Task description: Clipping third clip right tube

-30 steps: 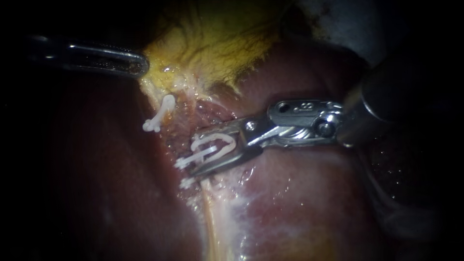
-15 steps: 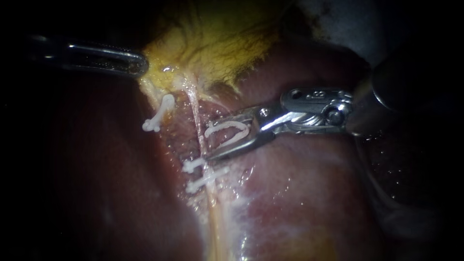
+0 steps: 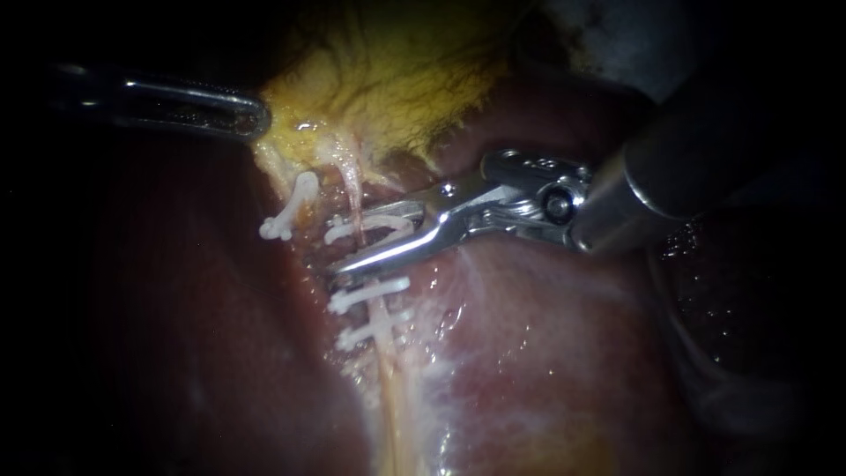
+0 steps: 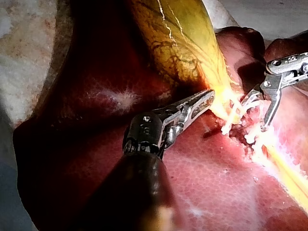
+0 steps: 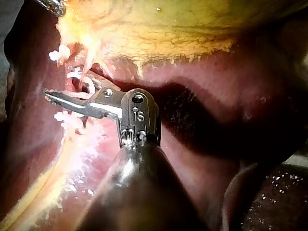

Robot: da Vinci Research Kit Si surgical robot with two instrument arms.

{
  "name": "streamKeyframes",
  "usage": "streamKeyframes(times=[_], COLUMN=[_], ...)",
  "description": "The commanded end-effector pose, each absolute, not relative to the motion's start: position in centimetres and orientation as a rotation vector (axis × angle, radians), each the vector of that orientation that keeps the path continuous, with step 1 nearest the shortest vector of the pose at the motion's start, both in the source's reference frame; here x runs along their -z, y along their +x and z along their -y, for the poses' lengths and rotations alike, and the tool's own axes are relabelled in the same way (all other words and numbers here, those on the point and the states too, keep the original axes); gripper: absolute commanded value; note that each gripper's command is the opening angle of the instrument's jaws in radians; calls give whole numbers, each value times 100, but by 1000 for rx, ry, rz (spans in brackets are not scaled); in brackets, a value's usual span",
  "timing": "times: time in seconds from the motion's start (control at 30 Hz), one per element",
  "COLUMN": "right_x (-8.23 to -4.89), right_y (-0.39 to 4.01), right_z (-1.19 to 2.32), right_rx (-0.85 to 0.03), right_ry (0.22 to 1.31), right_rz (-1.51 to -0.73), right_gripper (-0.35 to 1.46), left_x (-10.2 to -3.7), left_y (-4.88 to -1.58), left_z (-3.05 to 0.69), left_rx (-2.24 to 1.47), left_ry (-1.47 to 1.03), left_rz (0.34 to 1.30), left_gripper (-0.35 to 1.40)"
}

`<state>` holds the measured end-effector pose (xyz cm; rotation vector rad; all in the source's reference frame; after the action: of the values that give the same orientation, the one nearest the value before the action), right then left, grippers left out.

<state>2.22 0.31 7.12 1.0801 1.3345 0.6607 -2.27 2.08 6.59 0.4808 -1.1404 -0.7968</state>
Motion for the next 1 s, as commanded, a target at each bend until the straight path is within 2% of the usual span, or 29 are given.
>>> streamKeyframes(times=[0.03, 0.23, 0.43, 0.53, 0.77, 0.8, 1.0], right_x=[-709, -691, -678, -681, -684, -684, -682], right_y=[223, 227, 226, 224, 219, 218, 217], right_z=[-31, -32, -44, -45, -47, -47, -47], right_rx=[-656, -660, -699, -724, -732, -732, -718], right_ry=[1098, 1150, 1140, 1141, 1141, 1140, 1144], right_rz=[-1348, -1410, -1410, -1401, -1395, -1395, -1371], right_gripper=[53, 51, 40, 25, -31, -35, -35], left_x=[-659, -659, -659, -659, -659, -659, -659], left_y=[-227, -227, -227, -228, -228, -228, -228], left_z=[-208, -208, -208, -208, -208, -208, -208], left_rx=[797, 797, 797, 797, 797, 797, 797], left_ry=[481, 481, 481, 481, 481, 481, 481], left_rz=[1140, 1140, 1140, 1140, 1140, 1140, 1140], left_gripper=[-35, -35, -35, -35, -35, -35, -35])
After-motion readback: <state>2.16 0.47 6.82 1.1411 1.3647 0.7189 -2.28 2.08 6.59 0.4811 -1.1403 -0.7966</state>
